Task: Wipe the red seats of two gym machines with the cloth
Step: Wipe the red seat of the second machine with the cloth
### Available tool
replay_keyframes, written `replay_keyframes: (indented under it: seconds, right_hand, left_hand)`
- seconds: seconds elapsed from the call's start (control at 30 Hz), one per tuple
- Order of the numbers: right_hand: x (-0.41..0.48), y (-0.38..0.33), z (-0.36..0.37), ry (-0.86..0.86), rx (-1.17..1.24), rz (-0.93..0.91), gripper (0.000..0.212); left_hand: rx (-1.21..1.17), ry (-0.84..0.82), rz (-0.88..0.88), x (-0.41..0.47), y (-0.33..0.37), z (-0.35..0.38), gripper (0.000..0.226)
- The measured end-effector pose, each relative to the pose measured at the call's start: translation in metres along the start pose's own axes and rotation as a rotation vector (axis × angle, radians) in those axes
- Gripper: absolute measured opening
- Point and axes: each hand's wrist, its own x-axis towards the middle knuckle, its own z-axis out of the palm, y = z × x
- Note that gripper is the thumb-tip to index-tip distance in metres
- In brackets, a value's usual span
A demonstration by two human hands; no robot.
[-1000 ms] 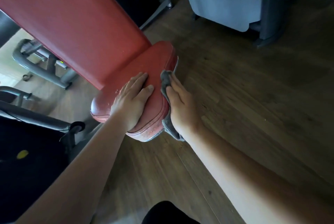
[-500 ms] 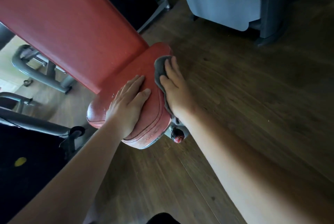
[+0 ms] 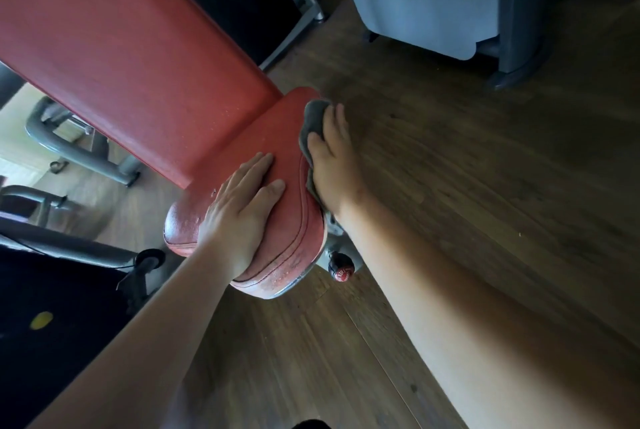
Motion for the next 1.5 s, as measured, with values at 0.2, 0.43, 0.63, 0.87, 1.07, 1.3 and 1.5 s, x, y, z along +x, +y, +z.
replay_keyframes:
  seconds: [0.2,0.43,0.63,0.87,1.07,1.3,1.5]
  right_hand:
    - [-0.066,0.015,0.004,-0.089,0.308,0.020,0.063]
    - [-0.010,-0.002,0.000,-0.037,0.068,0.035,0.064]
    - [-0.097,0.000,0.003,-0.043,0.210,-0.010,0.061]
    - [-0.102,-0.006,0.004,-0.013,0.157,-0.044,0.057]
    - [-0.101,0.001,-0.002,-0.007,0.082,-0.129,0.052]
    - [-0.143,0.000,0.003,0.048,-0.061,-0.236,0.051]
    - [-0.110,-0.006,0.002,0.050,0.006,-0.136,0.051]
  left_hand:
    - [0.003,-0.006,0.003,-0.001,0.002,0.000,0.071]
    - [0.007,-0.002,-0.010,-0.002,0.007,-0.001,0.070]
    - [0.060,-0.007,-0.010,-0.003,0.007,-0.001,0.075]
    - [0.066,-0.006,-0.002,-0.004,0.009,-0.001,0.069]
    - [0.071,-0.004,-0.008,-0.001,0.008,0.000,0.069]
    - [0.057,-0.006,-0.013,-0.002,0.008,-0.001,0.070]
    - [0.083,-0.005,-0.006,-0.002,0.009,-0.001,0.066]
